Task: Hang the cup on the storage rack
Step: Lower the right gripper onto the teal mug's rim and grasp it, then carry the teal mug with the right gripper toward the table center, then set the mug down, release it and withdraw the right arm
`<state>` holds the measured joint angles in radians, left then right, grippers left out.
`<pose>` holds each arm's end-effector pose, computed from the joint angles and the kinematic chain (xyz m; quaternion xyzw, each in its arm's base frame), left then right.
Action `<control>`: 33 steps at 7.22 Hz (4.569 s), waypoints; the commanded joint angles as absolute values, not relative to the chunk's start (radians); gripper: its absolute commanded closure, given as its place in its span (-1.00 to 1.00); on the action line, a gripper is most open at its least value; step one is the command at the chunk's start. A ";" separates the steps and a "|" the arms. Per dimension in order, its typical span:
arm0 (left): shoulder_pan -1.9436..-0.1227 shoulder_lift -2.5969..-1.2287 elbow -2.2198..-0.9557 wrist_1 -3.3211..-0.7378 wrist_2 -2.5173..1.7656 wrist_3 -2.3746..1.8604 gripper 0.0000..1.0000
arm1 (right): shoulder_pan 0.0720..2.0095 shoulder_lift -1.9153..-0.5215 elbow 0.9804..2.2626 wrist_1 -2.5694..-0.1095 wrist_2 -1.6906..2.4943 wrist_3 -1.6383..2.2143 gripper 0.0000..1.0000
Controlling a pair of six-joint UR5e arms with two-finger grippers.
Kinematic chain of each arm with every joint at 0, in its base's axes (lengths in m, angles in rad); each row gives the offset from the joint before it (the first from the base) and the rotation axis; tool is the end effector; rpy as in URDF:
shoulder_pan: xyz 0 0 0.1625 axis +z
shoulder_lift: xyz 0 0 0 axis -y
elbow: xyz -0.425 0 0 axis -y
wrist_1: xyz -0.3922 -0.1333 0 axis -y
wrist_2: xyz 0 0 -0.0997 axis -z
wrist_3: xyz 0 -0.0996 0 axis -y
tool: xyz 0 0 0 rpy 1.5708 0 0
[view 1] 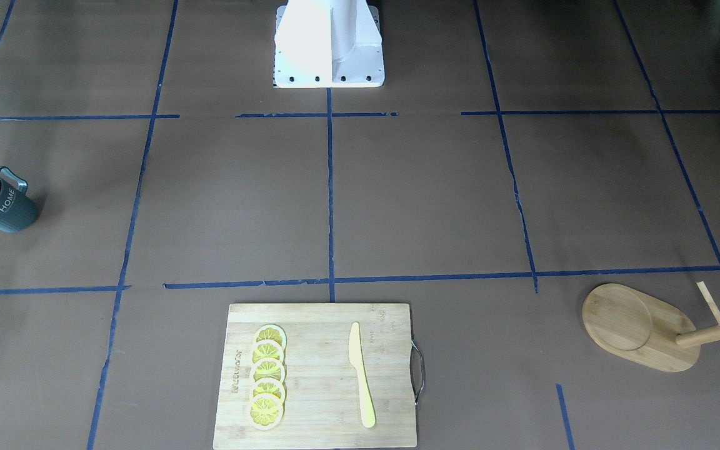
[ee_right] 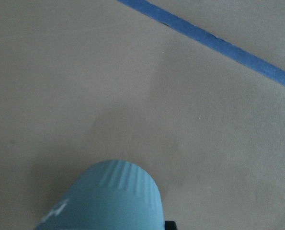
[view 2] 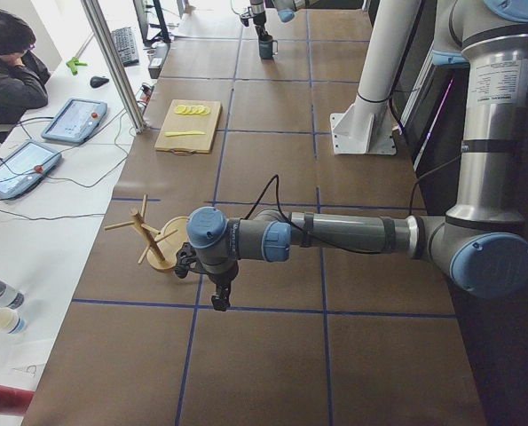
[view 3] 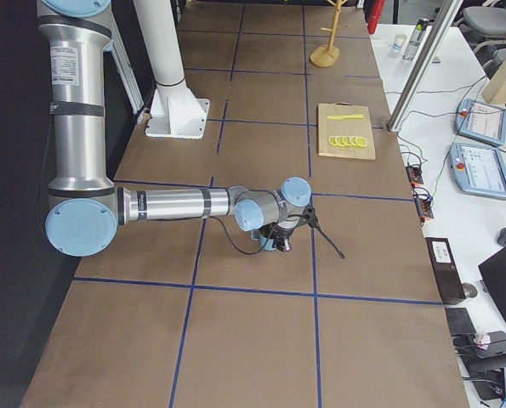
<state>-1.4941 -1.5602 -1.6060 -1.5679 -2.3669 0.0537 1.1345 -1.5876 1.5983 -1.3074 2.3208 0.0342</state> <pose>-0.0245 -0.4921 0.6453 0.0056 0.3877 0.0643 0.9195 -0.1523 -0.4815 0.6264 0.0391 -0.3825 -0.2331 0.8932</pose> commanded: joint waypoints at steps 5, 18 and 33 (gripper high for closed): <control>-1.494 -1.560 -1.606 -1.568 -2.368 0.055 -1.00 | 0.988 -1.341 1.824 -1.540 2.324 0.735 1.00; -1.496 -1.545 -1.641 -1.560 -2.370 0.054 -1.00 | 0.492 -0.773 1.519 -1.620 1.988 1.720 1.00; -1.496 -1.505 -1.667 -1.557 -2.356 0.055 -1.00 | 1.038 -1.200 1.879 -1.841 2.233 0.697 -1.00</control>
<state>-1.4952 -1.5111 -1.6677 -1.5635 -2.3565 0.0545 0.9308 -1.0931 1.8786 -1.8436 2.1961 0.9168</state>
